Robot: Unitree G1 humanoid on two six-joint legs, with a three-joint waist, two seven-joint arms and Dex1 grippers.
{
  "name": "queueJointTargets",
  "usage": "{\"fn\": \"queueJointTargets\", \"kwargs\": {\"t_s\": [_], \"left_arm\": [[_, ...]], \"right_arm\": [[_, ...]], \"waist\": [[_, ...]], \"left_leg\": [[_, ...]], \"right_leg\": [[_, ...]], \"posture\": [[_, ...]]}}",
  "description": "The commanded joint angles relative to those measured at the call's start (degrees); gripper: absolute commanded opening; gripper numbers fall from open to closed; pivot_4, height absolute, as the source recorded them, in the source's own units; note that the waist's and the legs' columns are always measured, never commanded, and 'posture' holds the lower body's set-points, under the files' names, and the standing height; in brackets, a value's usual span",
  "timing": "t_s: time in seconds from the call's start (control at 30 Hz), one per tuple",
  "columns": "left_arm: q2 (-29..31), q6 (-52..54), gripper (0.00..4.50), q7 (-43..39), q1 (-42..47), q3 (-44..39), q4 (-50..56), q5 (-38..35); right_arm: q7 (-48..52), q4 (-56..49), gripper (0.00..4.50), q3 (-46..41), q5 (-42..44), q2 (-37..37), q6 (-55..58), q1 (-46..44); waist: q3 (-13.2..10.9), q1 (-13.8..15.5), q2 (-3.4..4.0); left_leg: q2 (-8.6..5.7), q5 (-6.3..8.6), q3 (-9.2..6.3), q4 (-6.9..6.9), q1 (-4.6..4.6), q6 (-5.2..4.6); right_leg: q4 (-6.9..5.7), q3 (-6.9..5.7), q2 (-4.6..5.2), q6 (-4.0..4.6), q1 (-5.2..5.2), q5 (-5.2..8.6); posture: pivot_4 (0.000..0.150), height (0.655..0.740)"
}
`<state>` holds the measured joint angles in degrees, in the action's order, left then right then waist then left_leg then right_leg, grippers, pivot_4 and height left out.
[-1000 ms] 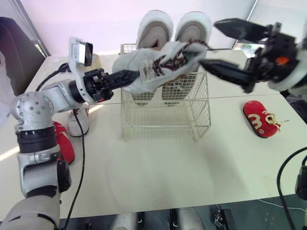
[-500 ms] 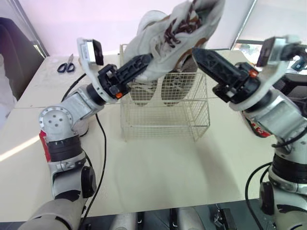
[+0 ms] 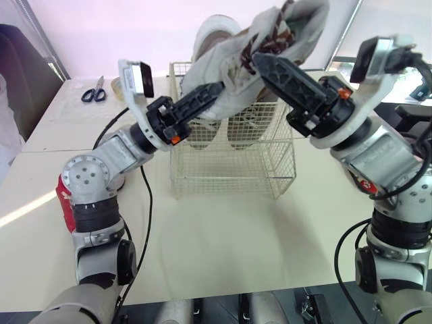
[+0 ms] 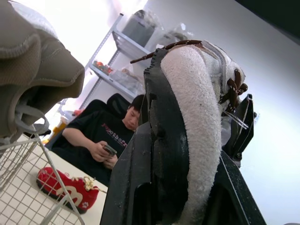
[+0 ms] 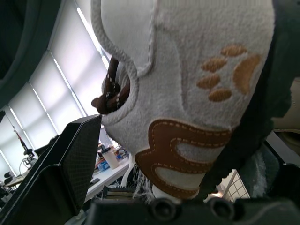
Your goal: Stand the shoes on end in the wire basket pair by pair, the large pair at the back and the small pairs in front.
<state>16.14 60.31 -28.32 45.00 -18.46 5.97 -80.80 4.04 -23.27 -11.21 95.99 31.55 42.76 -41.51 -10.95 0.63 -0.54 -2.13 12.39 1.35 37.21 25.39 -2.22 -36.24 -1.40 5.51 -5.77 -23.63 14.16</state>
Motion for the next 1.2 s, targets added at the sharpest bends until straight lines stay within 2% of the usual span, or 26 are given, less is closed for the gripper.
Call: {"fn": "queueJointTargets", "kwargs": {"t_s": [0.03,0.1,0.27,0.3,0.33,0.4,0.47,0.5,0.67,0.7,0.73,0.77,0.87,0.93,1.07,1.2], "left_arm": [[0.5,-0.9,0.31,0.3,-0.7,0.6,2.7,-2.0],[0.9,-1.0,0.31,0.4,-1.0,0.6,3.0,-2.3],[2.2,-1.8,0.31,0.6,-1.9,1.0,3.6,-2.8],[2.4,-1.9,0.31,0.5,-2.0,1.1,3.7,-2.8],[2.6,-2.0,0.31,0.5,-2.1,1.1,3.8,-3.0],[2.9,-2.2,0.31,0.8,-2.2,1.2,3.8,-3.5],[3.8,-1.7,1.33,1.8,-2.3,1.2,3.4,-3.6],[4.3,-1.4,1.61,2.2,-2.4,1.3,3.2,-3.7],[12.3,0.3,4.13,-4.2,-4.4,2.6,4.9,-0.1],[14.2,0.4,4.39,-6.0,-4.8,2.9,5.0,1.0],[16.3,0.3,4.39,-8.2,-5.4,3.2,5.2,2.5],[19.6,0.1,4.39,-11.3,-6.1,3.6,5.0,4.7],[27.1,-1.2,4.39,-19.1,-6.9,4.5,3.0,10.2],[29.1,-2.4,4.39,-22.3,-6.6,5.4,2.0,13.0],[29.7,-3.9,4.39,-25.4,-6.5,6.6,1.9,16.1],[28.4,-4.5,4.39,-25.0,-7.4,6.4,3.6,16.8]], "right_arm": [[0.0,-2.0,4.13,-2.2,1.2,-0.2,-2.1,-0.7],[-0.2,-2.1,3.5,-2.6,1.7,-0.1,-2.3,-0.4],[-0.6,-2.6,1.13,-3.2,2.8,-0.3,-3.1,0.2],[-0.7,-2.7,0.75,-3.1,2.8,-0.3,-3.2,0.2],[-0.9,-2.6,0.58,-2.9,2.8,-0.3,-3.2,0.2],[-1.2,-2.6,0.57,-2.6,2.9,-0.3,-3.1,0.1],[-1.6,-2.8,0.57,-2.4,2.9,0.2,-2.6,0.1],[-1.7,-2.9,0.57,-2.4,2.9,0.4,-2.5,0.1],[0.0,-2.3,0.57,-2.9,2.5,3.8,-0.6,-0.2],[1.3,-2.0,0.57,-3.1,1.9,5.3,0.2,-0.3],[3.6,-1.6,0.57,-3.3,0.7,7.3,1.3,-0.5],[9.1,3.2,0.57,-1.7,-3.8,10.3,2.9,-3.7],[28.8,16.0,0.57,5.4,-20.9,21.1,4.1,-13.1],[40.6,21.6,0.57,10.6,-30.8,25.4,2.0,-18.4],[59.1,31.8,0.57,18.7,-46.3,26.3,-4.3,-28.5],[76.2,39.1,0.57,24.1,-57.0,24.6,-12.1,-33.8]], "waist": [[0.0,0.0,0.0],[0.0,0.0,0.0],[0.0,0.0,0.0],[0.0,0.0,0.0],[0.0,0.0,0.0],[0.0,0.0,0.0],[0.0,0.0,0.0],[0.0,0.0,0.0],[0.0,-0.2,0.01],[0.0,-0.2,0.02],[0.0,-0.2,0.02],[0.0,-0.2,0.02],[-0.1,-0.4,0.15],[-0.1,-0.2,0.13],[-0.1,-0.5,0.13],[-0.1,-0.9,0.13]], "left_leg": [[0.0,0.0,0.0,0.0,0.0,0.0],[0.0,0.0,0.0,0.0,0.0,-0.01],[0.0,0.0,0.0,-0.01,0.0,-0.01],[0.0,0.0,0.0,-0.01,0.0,-0.01],[0.0,0.0,0.0,-0.02,0.0,-0.01],[0.0,0.0,0.0,-0.02,0.0,-0.01],[0.0,0.01,0.0,-0.02,0.0,-0.01],[0.0,0.01,0.0,-0.02,0.0,-0.01],[0.0,0.01,0.0,-0.09,0.0,-0.01],[0.0,0.01,0.0,-0.11,0.01,-0.01],[0.0,0.01,0.0,-0.13,0.01,0.0],[0.01,0.01,0.0,-0.14,0.02,0.0],[0.0,0.02,0.15,-0.16,0.04,-0.01],[0.02,0.03,0.18,-0.16,0.07,0.0],[0.05,0.18,0.23,-0.31,0.21,0.09],[0.03,0.04,0.28,-0.19,1.05,0.02]], "right_leg": [[0.01,0.0,0.0,0.02,0.0,0.02],[0.02,0.0,0.0,0.07,0.0,0.04],[0.02,0.0,0.01,0.09,0.0,0.05],[0.02,0.0,0.01,0.09,0.0,0.05],[0.02,0.0,0.01,0.09,0.0,0.05],[0.02,0.0,0.01,0.1,0.0,0.05],[0.03,0.0,0.01,0.1,0.0,0.06],[0.03,0.0,0.01,0.1,0.0,0.06],[0.04,0.01,0.01,0.12,-0.04,0.07],[0.06,0.01,0.01,0.12,-0.05,0.07],[0.08,0.01,0.01,0.13,-0.05,0.07],[0.12,0.01,0.01,0.14,-0.06,0.08],[0.19,0.01,0.08,0.3,-0.15,0.0],[0.28,-0.03,0.09,0.34,-0.35,-0.02],[0.52,-0.08,0.21,0.35,-0.56,-0.03],[0.27,-0.1,0.27,0.13,-1.13,-0.17]], "posture": [[0.15,0.74],[0.15,0.74],[0.15,0.74],[0.15,0.74],[0.15,0.74],[0.15,0.74],[0.15,0.74],[0.15,0.74],[0.15,0.74],[0.15,0.74],[0.15,0.74],[0.15,0.74],[0.15,0.74],[0.15,0.74],[0.15,0.74],[0.15,0.74]]}}
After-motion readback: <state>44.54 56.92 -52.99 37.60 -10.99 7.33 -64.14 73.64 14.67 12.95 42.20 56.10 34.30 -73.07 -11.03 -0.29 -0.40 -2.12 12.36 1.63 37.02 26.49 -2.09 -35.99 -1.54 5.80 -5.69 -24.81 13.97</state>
